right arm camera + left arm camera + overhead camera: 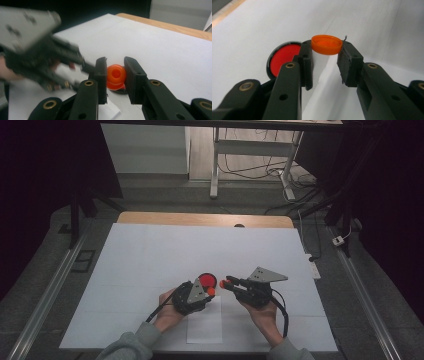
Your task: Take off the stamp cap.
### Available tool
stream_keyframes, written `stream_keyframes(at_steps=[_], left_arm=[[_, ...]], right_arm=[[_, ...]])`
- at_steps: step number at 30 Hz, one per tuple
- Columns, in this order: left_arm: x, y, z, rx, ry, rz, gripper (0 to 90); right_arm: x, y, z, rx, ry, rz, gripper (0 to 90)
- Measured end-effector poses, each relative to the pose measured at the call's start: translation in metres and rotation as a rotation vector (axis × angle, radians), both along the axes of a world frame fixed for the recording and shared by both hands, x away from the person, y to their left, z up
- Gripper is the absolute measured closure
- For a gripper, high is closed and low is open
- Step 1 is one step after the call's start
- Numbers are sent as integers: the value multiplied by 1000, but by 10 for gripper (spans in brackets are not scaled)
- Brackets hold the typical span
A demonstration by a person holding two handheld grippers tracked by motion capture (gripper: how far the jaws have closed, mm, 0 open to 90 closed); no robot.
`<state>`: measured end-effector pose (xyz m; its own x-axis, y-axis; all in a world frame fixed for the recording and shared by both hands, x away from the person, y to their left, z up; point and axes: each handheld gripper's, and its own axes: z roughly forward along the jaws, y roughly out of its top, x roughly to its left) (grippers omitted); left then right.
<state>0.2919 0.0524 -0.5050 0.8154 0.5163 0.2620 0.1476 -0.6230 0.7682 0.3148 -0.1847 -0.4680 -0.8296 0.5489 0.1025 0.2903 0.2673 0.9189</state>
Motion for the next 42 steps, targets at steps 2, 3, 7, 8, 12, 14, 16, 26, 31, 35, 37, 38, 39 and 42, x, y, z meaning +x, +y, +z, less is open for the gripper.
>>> stream_keyframes(at_steps=[2, 3, 7, 8, 12, 14, 16, 26, 31, 35, 37, 38, 39, 42], left_arm=[[-1, 0, 2, 5, -13, -7, 659], [-1, 1, 1, 14, -11, -10, 659], [1, 8, 0, -8, 10, 1, 657], [2, 10, 1, -15, 12, 3, 656], [1, 17, 3, -27, 11, 4, 655], [-1, 21, 4, -33, 9, 11, 654], [-2, 25, 5, -42, 9, 20, 654], [-5, 47, 9, -62, 16, 51, 652], [-7, 56, 11, -68, 24, 62, 652], [-9, 62, 12, -76, 33, 73, 652], [-9, 63, 13, -83, 38, 78, 652], [-9, 64, 13, -80, 39, 78, 652], [-10, 65, 13, -78, 40, 79, 652], [-11, 69, 13, -80, 48, 86, 652]], right_arm=[[-1, 3, -4, -12, 9, 19, 722], [-1, 5, -5, -16, 10, 25, 722], [0, 5, -4, -13, 4, 35, 721], [0, 5, -4, -12, 8, 36, 721], [1, 4, -5, -5, 15, 35, 720], [1, 5, -6, -5, 18, 38, 720], [1, 5, -6, -5, 21, 40, 720], [3, 3, -6, 10, 24, 29, 719], [3, 3, -5, 10, 22, 25, 719], [3, 2, -5, 13, 20, 21, 719], [3, 2, -5, 13, 20, 21, 719], [3, 2, -5, 13, 19, 20, 719], [3, 2, -5, 13, 19, 20, 719], [3, 2, -5, 14, 18, 19, 719]])
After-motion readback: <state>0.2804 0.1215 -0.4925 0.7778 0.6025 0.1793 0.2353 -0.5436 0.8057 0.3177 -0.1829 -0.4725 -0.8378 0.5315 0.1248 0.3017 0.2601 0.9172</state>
